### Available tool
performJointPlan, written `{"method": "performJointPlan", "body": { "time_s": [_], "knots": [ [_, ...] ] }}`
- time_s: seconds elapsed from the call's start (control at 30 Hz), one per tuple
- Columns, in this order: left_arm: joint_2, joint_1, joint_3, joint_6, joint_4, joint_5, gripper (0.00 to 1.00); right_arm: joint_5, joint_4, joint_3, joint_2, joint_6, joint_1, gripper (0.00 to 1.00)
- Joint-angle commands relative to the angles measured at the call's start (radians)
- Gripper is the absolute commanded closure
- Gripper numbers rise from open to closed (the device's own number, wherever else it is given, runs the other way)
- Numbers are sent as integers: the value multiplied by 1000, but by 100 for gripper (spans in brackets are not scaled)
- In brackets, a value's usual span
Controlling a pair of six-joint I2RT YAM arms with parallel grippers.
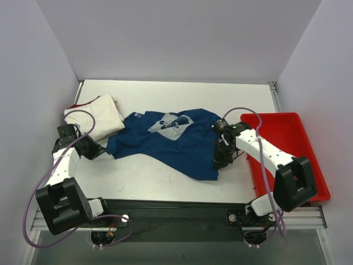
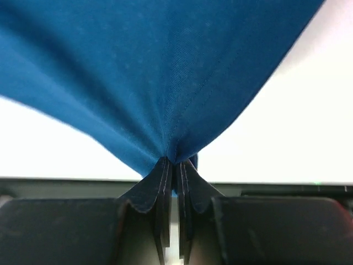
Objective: Fold and stack the t-shirts
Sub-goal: Flatten out the tshirt
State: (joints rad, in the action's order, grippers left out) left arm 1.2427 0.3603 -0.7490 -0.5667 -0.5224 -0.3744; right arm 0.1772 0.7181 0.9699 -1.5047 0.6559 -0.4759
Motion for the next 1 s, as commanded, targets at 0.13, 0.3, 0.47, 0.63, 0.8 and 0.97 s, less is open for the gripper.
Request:
{"method": "performJointPlan", "body": {
  "time_s": [0.13,0.3,0.47,0.63,0.8,0.97],
  "knots": [
    [23,31,-64,47,27,-32,100,-1,285,84,195,-68,167,75],
    [27,29,-47,24,58,-64,100,-42,273,102,129,-124,223,45],
    [26,29,-33,27,65,-69,100,-19,230,9,220,-119,120,48],
    [18,29,-13,31,62,-66,100,70,155,-180,288,-32,30,53],
    [15,29,-3,37,59,-64,100,70,28,-310,288,22,-16,56],
    [21,31,3,47,61,-61,100,32,-63,-327,244,33,-26,56]
  ]
}}
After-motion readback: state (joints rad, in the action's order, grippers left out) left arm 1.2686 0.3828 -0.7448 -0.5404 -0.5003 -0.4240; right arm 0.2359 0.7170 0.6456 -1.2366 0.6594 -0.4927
